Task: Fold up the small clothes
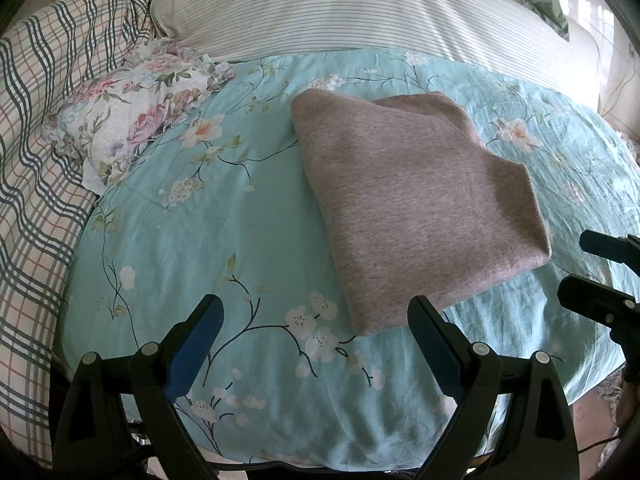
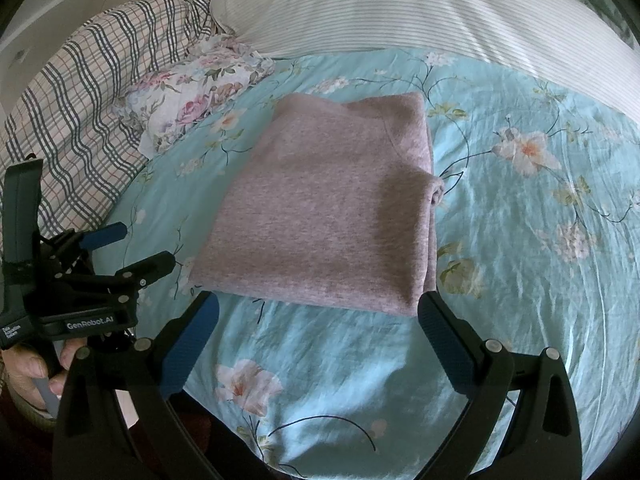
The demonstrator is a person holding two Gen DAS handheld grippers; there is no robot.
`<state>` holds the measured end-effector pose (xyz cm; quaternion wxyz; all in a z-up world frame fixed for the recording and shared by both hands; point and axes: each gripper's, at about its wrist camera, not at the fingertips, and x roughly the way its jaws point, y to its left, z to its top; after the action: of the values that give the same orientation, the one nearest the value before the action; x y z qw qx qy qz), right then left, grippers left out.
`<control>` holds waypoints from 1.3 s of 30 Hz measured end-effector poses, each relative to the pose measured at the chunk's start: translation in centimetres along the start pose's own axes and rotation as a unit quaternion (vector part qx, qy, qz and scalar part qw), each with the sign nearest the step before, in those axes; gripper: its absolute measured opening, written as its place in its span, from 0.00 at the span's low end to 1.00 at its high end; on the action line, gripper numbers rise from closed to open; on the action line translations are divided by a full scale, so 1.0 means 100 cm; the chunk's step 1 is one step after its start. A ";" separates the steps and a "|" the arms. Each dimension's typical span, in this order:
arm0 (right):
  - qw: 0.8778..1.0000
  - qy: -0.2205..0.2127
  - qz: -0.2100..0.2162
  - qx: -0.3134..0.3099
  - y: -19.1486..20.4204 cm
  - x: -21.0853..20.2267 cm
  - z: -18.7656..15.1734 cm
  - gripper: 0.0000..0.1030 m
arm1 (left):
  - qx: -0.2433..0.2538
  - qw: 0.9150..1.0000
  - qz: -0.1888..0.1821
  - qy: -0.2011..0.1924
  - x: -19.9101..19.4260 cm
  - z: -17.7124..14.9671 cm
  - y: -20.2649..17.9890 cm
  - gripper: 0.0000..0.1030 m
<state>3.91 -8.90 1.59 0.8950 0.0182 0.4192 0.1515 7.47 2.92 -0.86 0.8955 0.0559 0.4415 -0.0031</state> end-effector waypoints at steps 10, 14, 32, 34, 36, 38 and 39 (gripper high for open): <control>1.000 0.004 0.002 0.000 0.001 0.001 -0.001 0.97 | 0.001 1.000 0.000 0.000 0.000 0.001 0.000 0.91; 1.000 0.002 0.002 0.000 0.001 0.001 -0.001 0.97 | 0.003 1.000 -0.001 -0.002 -0.001 0.002 -0.001 0.91; 1.000 0.001 0.007 0.000 -0.002 0.001 0.002 0.97 | 0.004 1.000 -0.003 -0.002 0.000 0.005 -0.003 0.91; 1.000 0.001 0.005 0.000 -0.001 0.001 0.002 0.97 | 0.004 1.000 -0.004 -0.002 0.001 0.005 -0.003 0.91; 1.000 0.000 0.007 0.000 -0.003 0.000 0.004 0.97 | 0.004 1.000 -0.005 -0.001 0.001 0.006 -0.004 0.91; 1.000 0.000 0.006 -0.002 -0.003 -0.001 0.005 0.97 | 0.006 1.000 -0.006 -0.001 0.002 0.007 -0.004 0.91; 1.000 0.000 0.007 -0.003 -0.004 0.000 0.006 0.97 | 0.007 1.000 -0.006 -0.001 0.003 0.008 -0.003 0.91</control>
<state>4.48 -9.25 1.93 0.8941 0.0186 0.4183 0.1588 8.26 2.52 -0.63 0.8956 0.0592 0.4407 -0.0116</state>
